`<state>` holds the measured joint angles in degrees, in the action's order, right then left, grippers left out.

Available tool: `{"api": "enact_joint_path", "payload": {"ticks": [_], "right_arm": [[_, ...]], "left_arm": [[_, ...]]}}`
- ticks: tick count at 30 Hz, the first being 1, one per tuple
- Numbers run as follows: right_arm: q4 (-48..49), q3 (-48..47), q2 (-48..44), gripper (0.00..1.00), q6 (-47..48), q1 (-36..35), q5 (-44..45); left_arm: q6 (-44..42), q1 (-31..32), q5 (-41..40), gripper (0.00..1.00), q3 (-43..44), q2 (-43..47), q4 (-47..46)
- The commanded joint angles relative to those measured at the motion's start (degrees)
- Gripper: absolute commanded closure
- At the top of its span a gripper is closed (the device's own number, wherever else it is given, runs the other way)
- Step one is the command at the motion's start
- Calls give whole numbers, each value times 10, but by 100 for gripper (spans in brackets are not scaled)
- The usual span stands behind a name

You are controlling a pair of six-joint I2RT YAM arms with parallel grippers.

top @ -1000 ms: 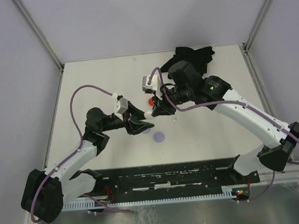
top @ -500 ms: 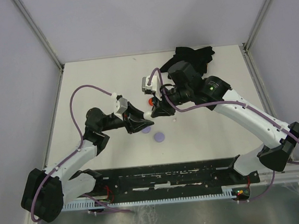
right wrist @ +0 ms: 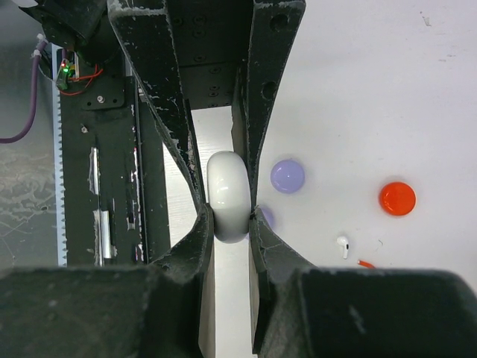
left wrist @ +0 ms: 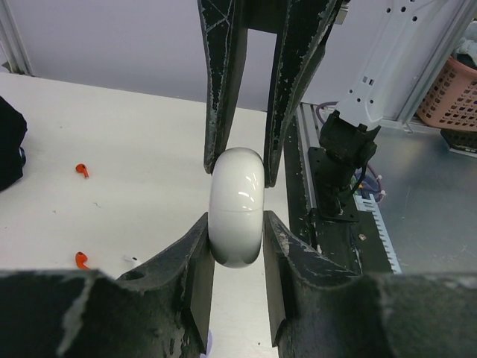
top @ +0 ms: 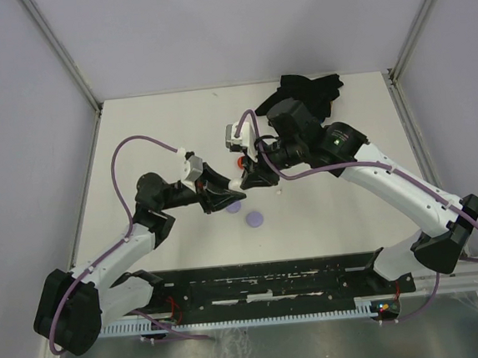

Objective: Insert the wireless bluetooth earbuds into the charging case
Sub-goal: Pick up the charging case at the center of the board, then open the charging case.

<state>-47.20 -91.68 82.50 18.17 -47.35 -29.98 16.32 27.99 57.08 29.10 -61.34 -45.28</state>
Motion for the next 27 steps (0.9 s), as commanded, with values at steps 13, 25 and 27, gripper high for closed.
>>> {"api": "enact_joint_path", "payload": {"ticks": [13,25,27], "right_arm": [[32,-9,0,70,-7,-6,1],[35,-10,-2,42,-9,-6,19],[38,-11,-3,42,-14,-6,24]], "left_arm": [[-4,2,-8,97,1,17,-65],[-11,3,-9,97,-7,25,-85],[-12,2,-3,97,-7,25,-82]]}}
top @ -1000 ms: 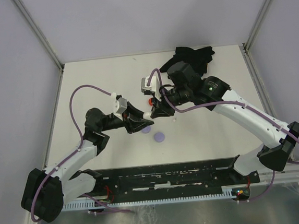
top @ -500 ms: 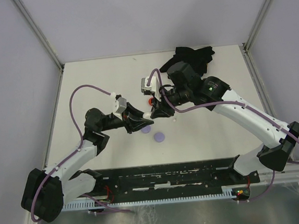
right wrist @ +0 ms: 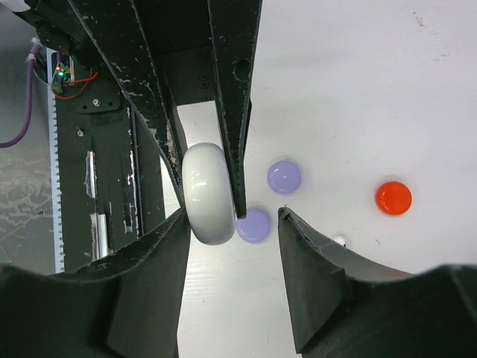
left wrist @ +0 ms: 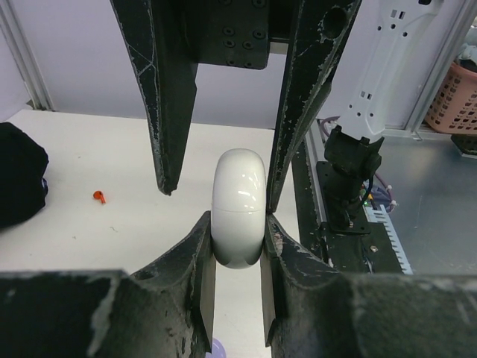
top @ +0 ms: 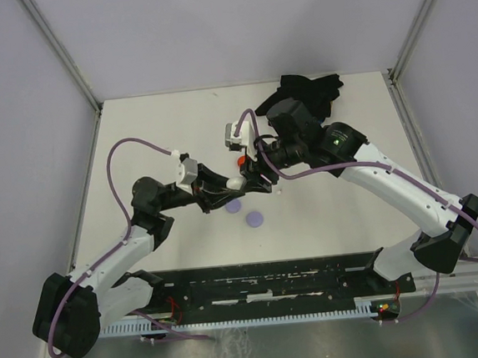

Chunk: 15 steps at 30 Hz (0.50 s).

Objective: Insert the wireless bluetooth earbuds into the charging case
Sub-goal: Open the charging case.

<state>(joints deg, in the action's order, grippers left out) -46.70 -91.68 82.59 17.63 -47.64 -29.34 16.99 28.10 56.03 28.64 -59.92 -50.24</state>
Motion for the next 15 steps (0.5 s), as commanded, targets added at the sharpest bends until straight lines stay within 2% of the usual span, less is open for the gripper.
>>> {"api": "enact_joint_path", "payload": {"ticks": [1,8,15], "right_arm": [[36,-11,-6,42,-11,-3,20],[49,-6,-19,39,-25,-3,50],[54,-6,-19,37,-34,4,74]], "left_arm": [[-23,2,9,97,-3,10,-28],[-100,1,15,97,3,28,71],[-133,1,17,97,2,39,108]]}}
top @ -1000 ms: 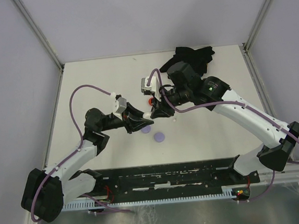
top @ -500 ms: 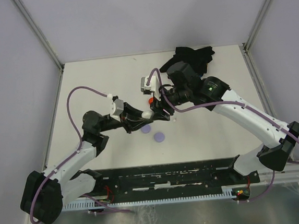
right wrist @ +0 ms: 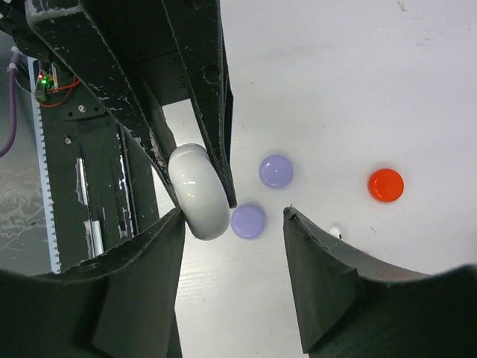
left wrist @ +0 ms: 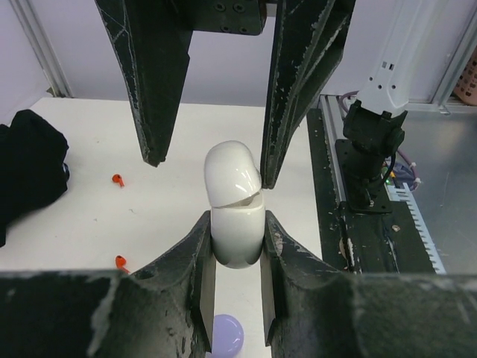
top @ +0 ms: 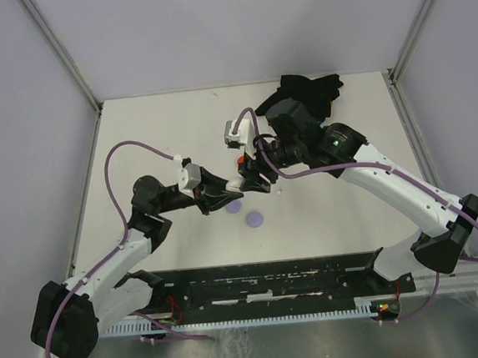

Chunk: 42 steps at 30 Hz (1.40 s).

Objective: Insert the wireless bluetooth earbuds into the charging case
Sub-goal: Open the charging case, then pick up the earbud from the center of the board.

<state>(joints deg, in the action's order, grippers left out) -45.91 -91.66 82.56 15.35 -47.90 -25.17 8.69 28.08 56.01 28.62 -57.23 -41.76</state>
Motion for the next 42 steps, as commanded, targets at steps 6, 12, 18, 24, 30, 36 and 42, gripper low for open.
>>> {"api": "enact_joint_path", "payload": {"ticks": [6,12,18,24,30,36,42], "right_arm": [[51,-9,-18,36,-23,25,26],[53,-8,-13,34,-38,38,22],[59,-9,0,31,-75,55,59],[70,18,5,26,-110,66,102],[53,54,43,26,-117,81,132],[56,69,113,29,-79,89,166],[41,28,212,34,-38,91,196]], "left_arm": [[-63,2,16,97,0,12,32],[-66,1,8,97,-2,6,33],[-52,-1,-28,97,-11,-9,15],[-19,-17,-81,97,-26,-42,-26],[12,-40,-129,97,-49,-60,-93],[6,-80,-160,97,-55,-59,-99],[-12,-101,-183,97,-56,-56,-97]]}}
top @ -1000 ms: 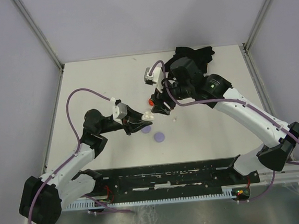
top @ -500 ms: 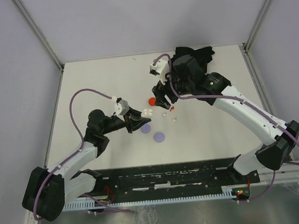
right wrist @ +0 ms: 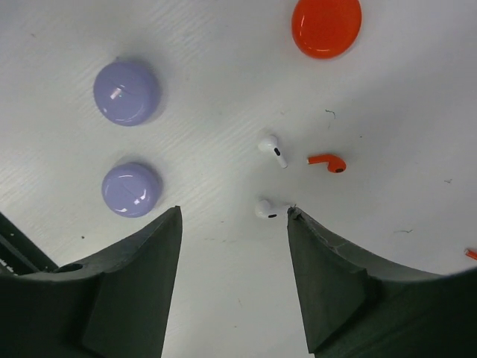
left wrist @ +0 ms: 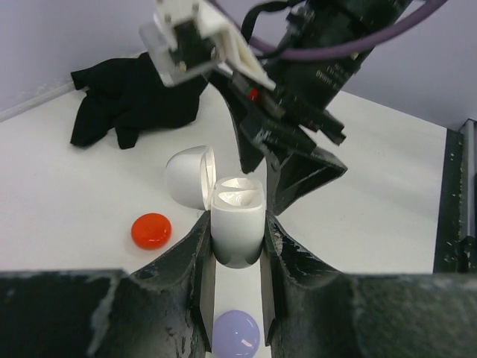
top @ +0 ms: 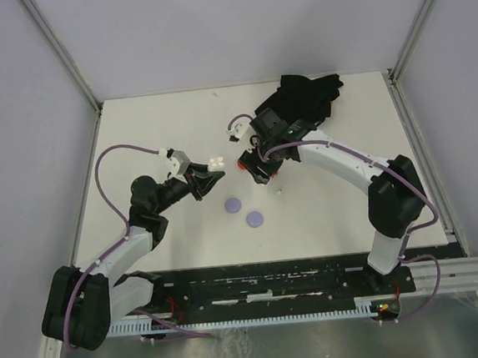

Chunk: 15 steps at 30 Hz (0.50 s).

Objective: Insert the wireless bluetooth earbuds into the charging case
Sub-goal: Pick up the earbud from the center of the board.

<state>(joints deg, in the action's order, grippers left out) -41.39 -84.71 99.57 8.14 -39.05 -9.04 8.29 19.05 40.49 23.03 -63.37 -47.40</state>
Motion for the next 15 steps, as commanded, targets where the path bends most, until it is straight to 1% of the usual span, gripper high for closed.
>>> {"api": "enact_joint_path", "payload": {"ticks": [1,4,9,15], "right_arm": [[-14,-52,60,35,39,2,39],[-33,-78,105,37,50,4,47],[-40,-97,149,38,63,4,54],[-65,-142,207,43,72,4,64]], "left_arm": [[-11,-14,-32,97,-1,7,-40],[-16,-18,-39,97,-2,9,-38],[-18,-18,-38,97,1,7,-38],[-18,-17,-33,97,3,3,-37]]}}
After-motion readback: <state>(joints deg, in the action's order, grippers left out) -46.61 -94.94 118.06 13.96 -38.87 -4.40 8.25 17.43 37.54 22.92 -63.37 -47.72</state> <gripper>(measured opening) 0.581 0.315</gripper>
